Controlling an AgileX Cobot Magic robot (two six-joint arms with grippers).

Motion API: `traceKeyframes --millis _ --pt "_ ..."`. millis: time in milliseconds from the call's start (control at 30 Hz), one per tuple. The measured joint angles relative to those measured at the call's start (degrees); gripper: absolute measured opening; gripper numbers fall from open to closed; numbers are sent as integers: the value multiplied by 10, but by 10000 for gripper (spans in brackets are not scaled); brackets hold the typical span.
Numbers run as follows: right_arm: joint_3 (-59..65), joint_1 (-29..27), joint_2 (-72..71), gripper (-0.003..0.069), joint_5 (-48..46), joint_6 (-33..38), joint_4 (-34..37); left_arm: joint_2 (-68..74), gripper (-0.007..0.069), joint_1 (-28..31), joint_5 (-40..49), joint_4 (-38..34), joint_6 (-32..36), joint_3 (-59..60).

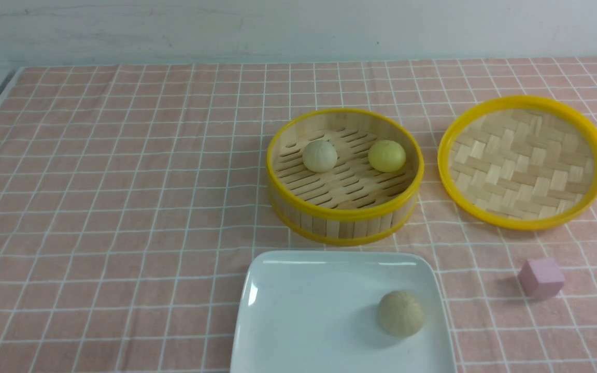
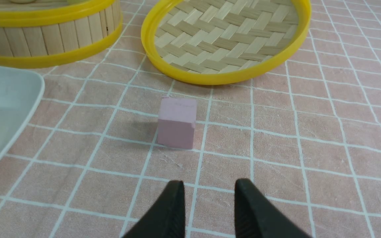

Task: Put the steamed buns into the plate on the pink tablecloth.
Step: 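Reach toward a bun in the bamboo steamer with the right gripper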

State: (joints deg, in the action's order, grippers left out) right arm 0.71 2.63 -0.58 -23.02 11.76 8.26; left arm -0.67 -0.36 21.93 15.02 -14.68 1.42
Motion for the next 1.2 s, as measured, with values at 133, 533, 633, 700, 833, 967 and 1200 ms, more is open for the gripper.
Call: traceKeyframes --millis 133,533,633,700,833,967,1200 --pt "0 0 0 239 0 0 0 0 240 0 0 0 0 0" --pt "0 0 0 239 0 0 0 0 240 0 0 0 0 0" --pt "0 0 0 239 0 0 0 0 240 0 0 0 0 0" --pt "0 0 0 239 0 0 0 0 240 0 0 0 0 0" --pt "0 0 0 239 0 0 0 0 240 0 0 0 0 0" --pt "0 0 0 239 0 0 0 0 240 0 0 0 0 0" --pt "1 0 0 239 17 22 -63 0 240 0 -18 -202 -138 1"
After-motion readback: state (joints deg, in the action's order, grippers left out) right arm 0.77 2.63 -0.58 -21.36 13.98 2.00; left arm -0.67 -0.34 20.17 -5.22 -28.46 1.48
